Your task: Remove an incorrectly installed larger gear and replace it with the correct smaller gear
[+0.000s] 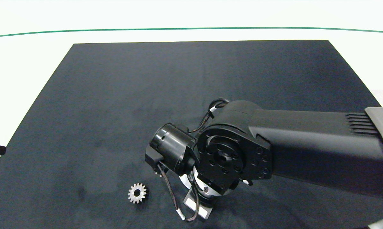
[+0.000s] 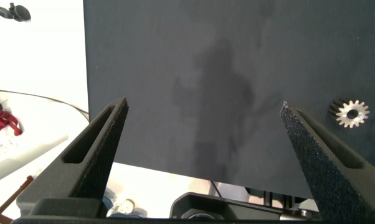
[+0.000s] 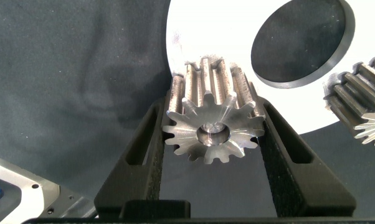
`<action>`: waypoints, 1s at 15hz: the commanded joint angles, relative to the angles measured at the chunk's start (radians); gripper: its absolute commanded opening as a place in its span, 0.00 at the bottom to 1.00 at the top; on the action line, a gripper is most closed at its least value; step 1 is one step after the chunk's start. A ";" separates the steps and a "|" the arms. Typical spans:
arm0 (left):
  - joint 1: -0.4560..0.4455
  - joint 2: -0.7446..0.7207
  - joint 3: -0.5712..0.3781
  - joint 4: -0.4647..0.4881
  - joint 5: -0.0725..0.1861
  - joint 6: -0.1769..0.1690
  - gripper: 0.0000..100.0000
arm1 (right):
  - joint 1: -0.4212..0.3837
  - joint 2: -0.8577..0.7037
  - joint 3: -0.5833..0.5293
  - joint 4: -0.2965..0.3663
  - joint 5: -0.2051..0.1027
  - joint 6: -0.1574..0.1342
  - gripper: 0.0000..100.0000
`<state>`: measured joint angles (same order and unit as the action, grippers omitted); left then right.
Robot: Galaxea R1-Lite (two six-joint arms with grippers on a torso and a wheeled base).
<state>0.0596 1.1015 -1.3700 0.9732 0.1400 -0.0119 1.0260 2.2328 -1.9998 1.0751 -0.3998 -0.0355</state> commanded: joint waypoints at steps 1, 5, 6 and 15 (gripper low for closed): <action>0.000 0.001 0.000 0.005 0.001 0.000 1.00 | 0.005 -0.005 0.000 0.006 -0.001 0.000 0.07; 0.000 0.001 0.000 0.005 0.001 0.000 1.00 | 0.008 -0.022 0.000 0.006 -0.004 0.009 0.00; 0.000 0.001 0.000 0.005 0.001 0.000 1.00 | 0.008 -0.028 0.000 0.006 -0.004 0.009 0.00; 0.002 -0.006 -0.004 0.004 0.000 0.000 1.00 | 0.011 -0.076 0.000 0.009 -0.005 0.013 0.00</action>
<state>0.0596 1.0964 -1.3734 0.9728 0.1389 -0.0119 1.0372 2.1721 -2.0002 1.0785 -0.4015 -0.0234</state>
